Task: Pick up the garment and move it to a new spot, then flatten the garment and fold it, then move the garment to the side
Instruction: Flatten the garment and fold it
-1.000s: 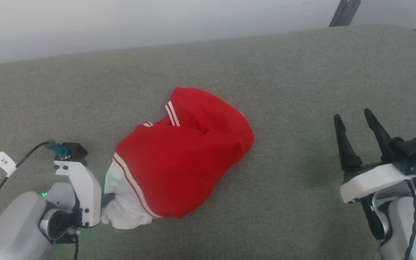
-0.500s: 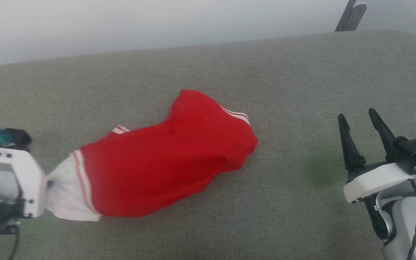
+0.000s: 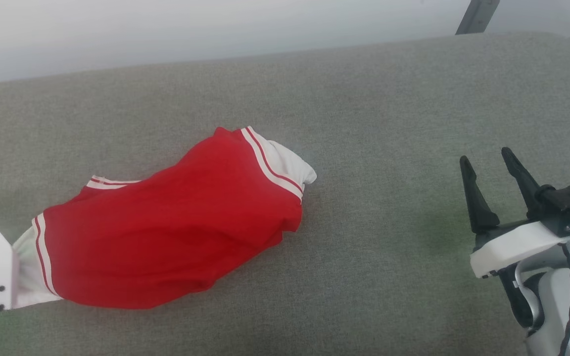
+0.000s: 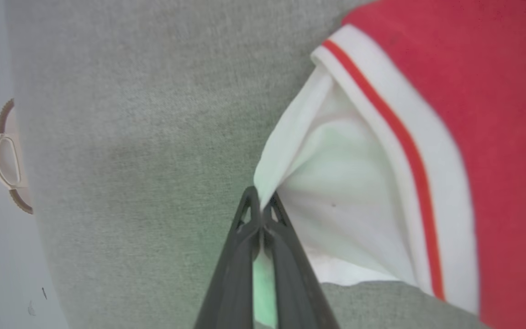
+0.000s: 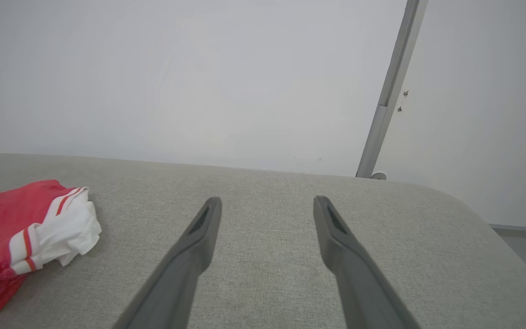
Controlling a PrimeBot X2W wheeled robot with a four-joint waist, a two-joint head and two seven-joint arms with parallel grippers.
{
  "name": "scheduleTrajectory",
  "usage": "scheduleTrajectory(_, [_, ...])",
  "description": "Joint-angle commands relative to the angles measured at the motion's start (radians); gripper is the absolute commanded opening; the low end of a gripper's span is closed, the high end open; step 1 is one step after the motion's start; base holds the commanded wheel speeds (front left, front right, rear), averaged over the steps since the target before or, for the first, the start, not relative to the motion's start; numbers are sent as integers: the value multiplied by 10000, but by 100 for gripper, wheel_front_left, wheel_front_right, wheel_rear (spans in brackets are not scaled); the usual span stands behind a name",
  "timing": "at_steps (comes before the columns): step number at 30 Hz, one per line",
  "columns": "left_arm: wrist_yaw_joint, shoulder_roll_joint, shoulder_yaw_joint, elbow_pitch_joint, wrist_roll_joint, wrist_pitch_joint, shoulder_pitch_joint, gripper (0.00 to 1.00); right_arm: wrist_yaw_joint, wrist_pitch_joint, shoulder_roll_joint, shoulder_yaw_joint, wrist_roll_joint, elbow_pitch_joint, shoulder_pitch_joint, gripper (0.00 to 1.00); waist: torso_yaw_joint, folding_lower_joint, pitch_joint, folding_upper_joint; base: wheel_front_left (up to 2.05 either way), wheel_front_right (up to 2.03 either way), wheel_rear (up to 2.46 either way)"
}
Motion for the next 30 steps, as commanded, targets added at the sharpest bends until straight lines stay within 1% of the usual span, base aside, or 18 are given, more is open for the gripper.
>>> scheduleTrajectory(1, [-46, -105, 50, 169, -84, -104, -98, 0, -15, 47, -38, 32, 42, -82, -10, 100, -2, 0, 70, 0, 0, 0, 0])
scheduleTrajectory(6, [-333, -727, 76, 1123, -368, -435, -341, 0, -14, 137, -106, 35, 41, -167, -79, 100, 66, 0, 239, 0, 0, 0, 0])
scheduleTrajectory(7, [-377, -817, 68, 1283, -346, -529, -454, 21, -14, 167, -126, 27, 41, -191, -86, 100, 105, 0, 254, 0, 0, 0, 0])
scheduleTrajectory(9, [-453, -1002, 83, 1587, -374, -755, -648, 98, -15, 200, -174, 52, 60, -211, -132, 100, 184, 0, 253, 0, 0, 0, 0])
scheduleTrajectory(10, [-498, -1072, 75, 1750, -379, -836, -758, 100, -14, 234, -164, 65, 62, -251, -135, 100, 247, 0, 235, 0, 0, 0, 0])
scheduleTrajectory(13, [-693, -1239, 29, 2123, -356, -1072, -1081, 100, -14, 331, -252, 174, 152, -268, -161, 100, 458, 0, 127, 0, 0, 0, 0])
scheduleTrajectory(18, [-922, -1402, -140, 2224, -139, -1861, -1607, 100, -14, 582, -430, 577, 249, -255, -166, 100, 963, 0, -161, 0, 0, 0, 0])
scheduleTrajectory(24, [-1054, -1651, -204, 1628, -90, -3258, -1785, 100, -15, 1056, -658, 1202, 664, -65, -360, 100, 1711, 0, -502, 0, 0, 0, 0])
scheduleTrajectory(26, [-1081, -1768, -137, 1280, -189, -3862, -1657, 100, -15, 1281, -766, 1489, 813, 55, -514, 100, 1961, 0, -570, 0, 0, 0, 0])
scheduleTrajectory(27, [-1081, -1768, -137, 1280, -189, -3862, -1657, 100, -15, 1281, -766, 1489, 813, 55, -514, 100, 1961, 0, -570, 0, 0, 0, 0])
scheduleTrajectory(30, [-1085, -1861, -92, 755, -169, -4709, -1362, 100, -14, 1754, -861, 1828, 1163, 375, -782, 100, 2354, 0, -653, 0, 0, 0, 0])
